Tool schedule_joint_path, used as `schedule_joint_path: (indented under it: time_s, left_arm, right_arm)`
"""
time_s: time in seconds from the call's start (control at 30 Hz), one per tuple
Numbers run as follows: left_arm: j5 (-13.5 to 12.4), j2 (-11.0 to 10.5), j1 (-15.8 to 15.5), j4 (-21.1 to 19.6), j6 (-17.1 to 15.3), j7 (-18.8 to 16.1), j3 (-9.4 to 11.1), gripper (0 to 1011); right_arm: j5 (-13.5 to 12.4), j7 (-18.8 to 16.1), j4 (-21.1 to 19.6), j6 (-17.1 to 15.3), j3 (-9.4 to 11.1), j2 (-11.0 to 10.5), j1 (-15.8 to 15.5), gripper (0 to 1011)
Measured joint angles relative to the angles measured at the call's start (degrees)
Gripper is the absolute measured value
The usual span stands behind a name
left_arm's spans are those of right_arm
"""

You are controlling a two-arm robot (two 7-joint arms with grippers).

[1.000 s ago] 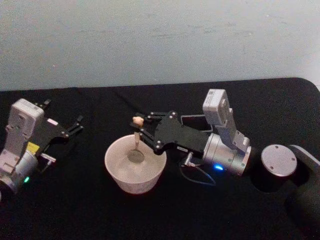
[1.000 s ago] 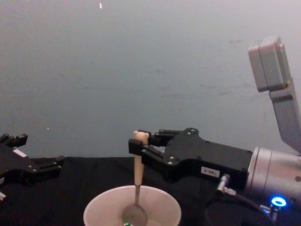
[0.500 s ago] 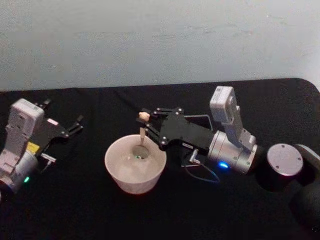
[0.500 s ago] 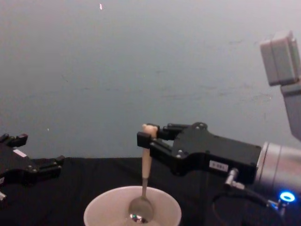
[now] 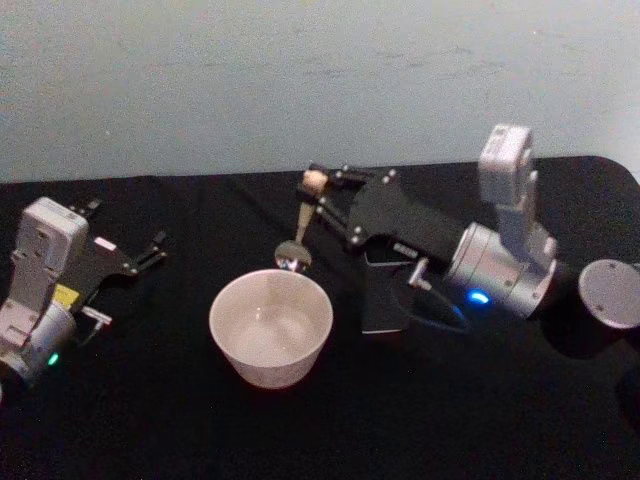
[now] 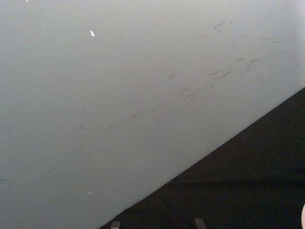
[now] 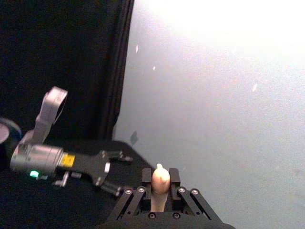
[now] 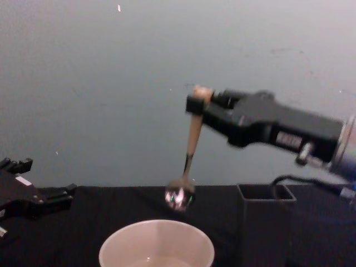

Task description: Pick up the stirring spoon with one hand, stir inside the cup, then place it back in its original position.

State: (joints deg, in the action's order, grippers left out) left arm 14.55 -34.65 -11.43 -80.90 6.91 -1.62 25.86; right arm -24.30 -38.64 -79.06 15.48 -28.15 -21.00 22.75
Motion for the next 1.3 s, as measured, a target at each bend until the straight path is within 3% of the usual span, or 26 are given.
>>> schedule_joint_path:
  time_s: [0.53,1.0,1.3]
  left_arm:
    - [0.0,0.0,0.0,0.0,0.0,0.0,0.0,1001]
    - [0.0,0.0,0.0,0.0,0.0,0.0,0.0,1001]
    - [0.0,0.0,0.0,0.0,0.0,0.0,0.0,1001]
  right_arm:
    - [-4.41,0.7,-7.66,0.11,5.66,-5.36,-2.17,214]
    - [-4.28,1.68,-10.0,-0.44,8.31,-9.4,-5.69,214]
    - [-3.93,2.18,-10.6,-1.09,9.01,-10.17,-6.99,214]
